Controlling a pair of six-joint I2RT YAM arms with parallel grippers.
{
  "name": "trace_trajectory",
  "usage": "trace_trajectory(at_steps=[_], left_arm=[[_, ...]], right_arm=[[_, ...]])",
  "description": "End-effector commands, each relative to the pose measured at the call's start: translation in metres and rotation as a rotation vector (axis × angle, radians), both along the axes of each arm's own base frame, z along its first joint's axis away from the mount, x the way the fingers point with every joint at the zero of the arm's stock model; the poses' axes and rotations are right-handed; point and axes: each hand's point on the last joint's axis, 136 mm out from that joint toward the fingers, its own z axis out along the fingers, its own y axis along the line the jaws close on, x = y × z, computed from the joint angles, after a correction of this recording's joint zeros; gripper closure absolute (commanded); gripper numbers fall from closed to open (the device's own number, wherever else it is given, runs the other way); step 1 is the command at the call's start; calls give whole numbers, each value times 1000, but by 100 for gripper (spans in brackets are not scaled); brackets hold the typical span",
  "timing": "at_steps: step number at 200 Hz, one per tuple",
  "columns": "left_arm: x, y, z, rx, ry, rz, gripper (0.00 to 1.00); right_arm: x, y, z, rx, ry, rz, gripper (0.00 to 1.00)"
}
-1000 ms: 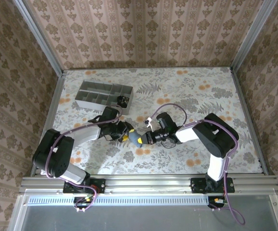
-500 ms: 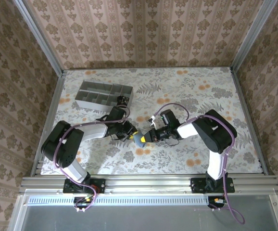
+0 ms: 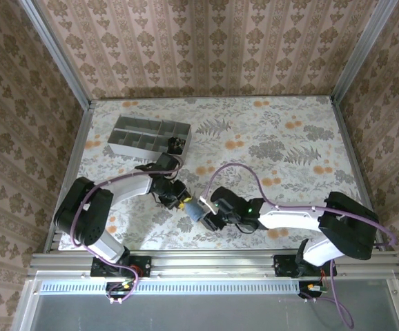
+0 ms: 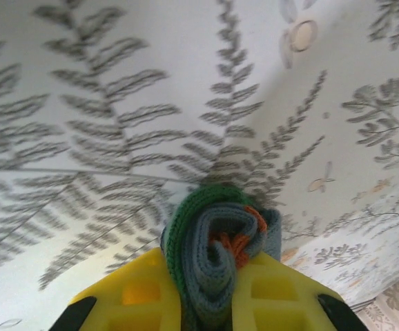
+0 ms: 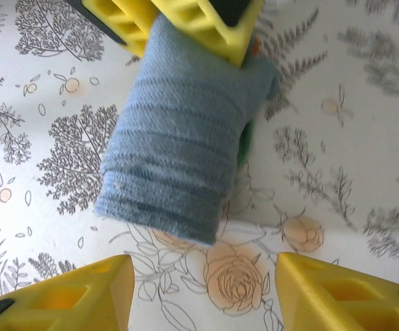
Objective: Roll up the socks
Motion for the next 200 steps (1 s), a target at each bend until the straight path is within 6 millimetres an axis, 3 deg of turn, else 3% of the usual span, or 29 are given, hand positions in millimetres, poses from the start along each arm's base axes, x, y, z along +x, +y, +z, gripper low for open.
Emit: trace_trajectory(at_steps=[1,48,104,119,131,160,179,200], left_arm=[[-44,50,-28,231,176,-10,100],[-34,45,-29,212,171,-4,100],[-30,40,-26,184,156,-20,100],[-29,39,-24,167,150,-22,100],[-26,37,-21,146,141,-18,97],[-13,33,-5,89,90,31,77],[0,30,6,36,46,72,66],[16,25,15,-21,-5,106,54]], right_arm=[[22,8,21,-147,-228,0,41],[11,54,14,-156,-225,64,38],[33,43,-33,-338,-177,-14,41],[38,38,-43,-354,-135,-31,49],[40,31,-55,-373,-79,-56,62],[33,12,-75,-342,46,-96,93],[25,4,-84,-296,135,-105,100],[15,3,-92,-183,286,-100,100]])
